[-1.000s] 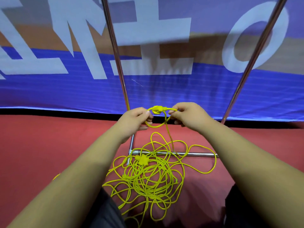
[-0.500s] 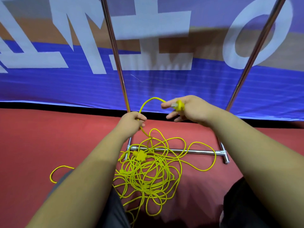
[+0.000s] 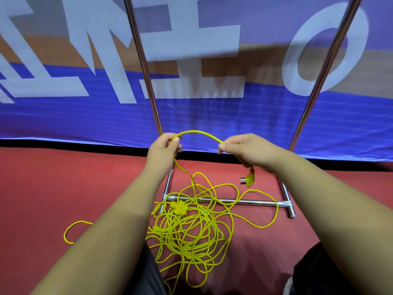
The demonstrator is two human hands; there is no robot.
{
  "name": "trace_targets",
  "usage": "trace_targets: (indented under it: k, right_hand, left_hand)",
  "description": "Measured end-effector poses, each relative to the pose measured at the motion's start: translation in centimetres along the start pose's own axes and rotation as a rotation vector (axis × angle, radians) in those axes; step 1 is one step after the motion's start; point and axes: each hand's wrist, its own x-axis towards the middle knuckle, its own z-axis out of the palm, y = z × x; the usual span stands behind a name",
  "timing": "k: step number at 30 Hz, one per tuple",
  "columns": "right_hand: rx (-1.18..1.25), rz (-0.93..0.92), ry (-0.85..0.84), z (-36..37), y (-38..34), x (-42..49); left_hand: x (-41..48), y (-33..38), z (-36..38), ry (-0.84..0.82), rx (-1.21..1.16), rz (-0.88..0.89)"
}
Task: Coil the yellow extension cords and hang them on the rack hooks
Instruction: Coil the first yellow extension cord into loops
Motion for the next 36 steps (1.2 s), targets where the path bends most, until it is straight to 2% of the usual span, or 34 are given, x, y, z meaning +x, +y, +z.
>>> trace_targets:
  k: [3, 5, 7, 10, 13, 15, 21, 28, 30, 32, 34, 36]
  right_hand:
    - [0.17, -0.011, 0.102, -0.6, -0.2, -0.5]
    - [0.243, 0.009, 0.116, -1.1, -0.7, -0.6]
    - [0.237, 0.017, 0.047, -0.8, -1.5, -0.6]
    - [0.24, -0.038, -0.004, 0.7, -3.2, -0.1]
    - [0.256, -0.109, 0.081, 1.7, -4.4, 0.4]
    - [0.292, -0.143, 0.148, 1.6, -4.5, 0.6]
    - [0.873, -0.166, 0.396, -0.7, -3.9, 1.4]
    - [1.341, -0.206, 0.675, -6.0, -2.5, 1.4]
    - [1.332, -0.189, 0.776, -8.0, -1.4, 1.0]
    - [1.201, -0.128, 0.833, -8.7, -0.4, 0.9]
    - [1.085, -0.068, 0.818, -8.1, 0.0, 1.4]
    - [0.951, -0.05, 0.77, -7.0, -0.1, 1.9]
  left_hand:
    - [0.5, 3.7, -0.3, -0.122, 0.268, -0.01]
    - [1.1, 6.5, -0.9, -0.161, 0.232, 0.042]
    - [1.1, 7.4, -1.5, -0.143, 0.124, 0.098]
    - [-0.7, 3.9, -2.5, -0.116, 0.064, 0.08]
    - [-0.9, 0.2, -4.1, -0.242, 0.318, 0.012]
    - [-0.2, -0.7, -4.9, -0.301, 0.39, 0.021]
    - [1.3, -2.8, -3.8, -0.327, 0.5, -0.001]
    - [2.8, -6.2, -5.2, -0.306, 0.773, -0.14]
    - [3.4, -6.7, -6.6, -0.251, 0.767, -0.216]
    - [3.8, -5.8, -7.1, -0.235, 0.661, -0.234]
    - [3.5, -3.9, -6.5, -0.226, 0.591, -0.201]
    - [2.6, -1.8, -5.2, -0.241, 0.624, -0.129]
